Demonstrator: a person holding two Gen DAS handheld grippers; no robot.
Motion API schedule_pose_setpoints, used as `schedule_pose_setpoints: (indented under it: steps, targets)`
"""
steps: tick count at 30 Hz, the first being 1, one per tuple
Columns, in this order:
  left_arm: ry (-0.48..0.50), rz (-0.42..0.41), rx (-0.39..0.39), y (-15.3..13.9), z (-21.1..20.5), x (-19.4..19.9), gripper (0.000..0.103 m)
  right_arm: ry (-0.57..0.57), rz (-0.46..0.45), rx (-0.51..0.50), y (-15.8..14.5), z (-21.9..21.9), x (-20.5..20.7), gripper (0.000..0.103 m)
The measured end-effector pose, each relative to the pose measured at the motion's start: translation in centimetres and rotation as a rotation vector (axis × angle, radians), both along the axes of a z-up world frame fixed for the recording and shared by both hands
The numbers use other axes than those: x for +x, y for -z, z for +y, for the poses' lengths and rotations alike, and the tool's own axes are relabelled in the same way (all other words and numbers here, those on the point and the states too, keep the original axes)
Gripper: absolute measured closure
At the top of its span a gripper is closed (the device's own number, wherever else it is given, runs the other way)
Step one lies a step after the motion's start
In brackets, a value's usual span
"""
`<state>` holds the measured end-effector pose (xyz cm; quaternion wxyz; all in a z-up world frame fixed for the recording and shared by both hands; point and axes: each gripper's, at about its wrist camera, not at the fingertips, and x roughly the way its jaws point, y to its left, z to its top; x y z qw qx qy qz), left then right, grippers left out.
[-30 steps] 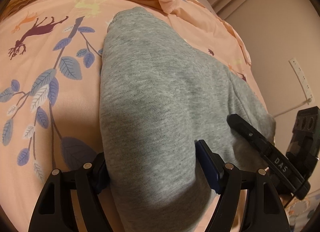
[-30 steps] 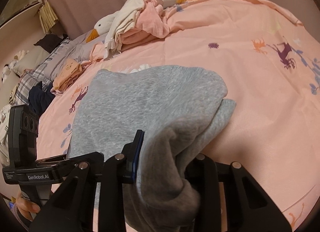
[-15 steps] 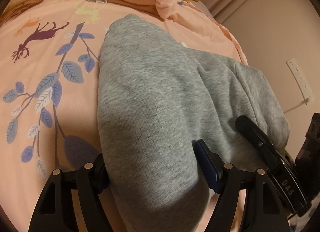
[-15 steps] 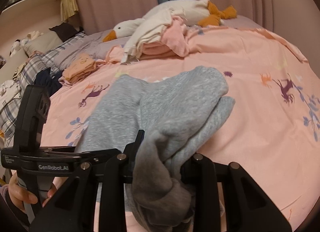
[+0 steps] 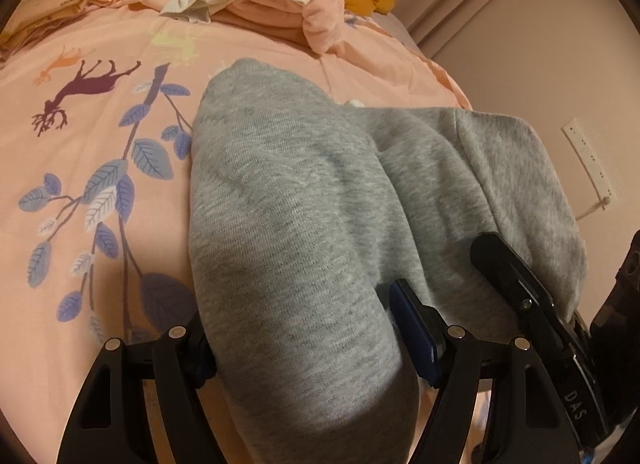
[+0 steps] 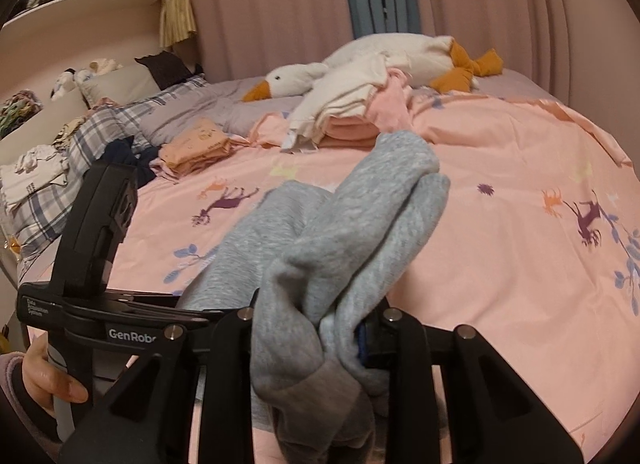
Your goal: Fold small clothes
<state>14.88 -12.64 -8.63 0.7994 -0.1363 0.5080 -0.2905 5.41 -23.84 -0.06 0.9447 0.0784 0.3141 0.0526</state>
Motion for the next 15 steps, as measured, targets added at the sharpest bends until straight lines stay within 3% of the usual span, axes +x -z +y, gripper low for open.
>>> schedule_pose_setpoints:
  steps: [15]
  targets:
    - [-0.062, -0.046, 0.001, -2.3, 4.3, -1.7, 0.028, -0.087, -0.077, 0.004, -1.3, 3.1, 0.6, 0.077]
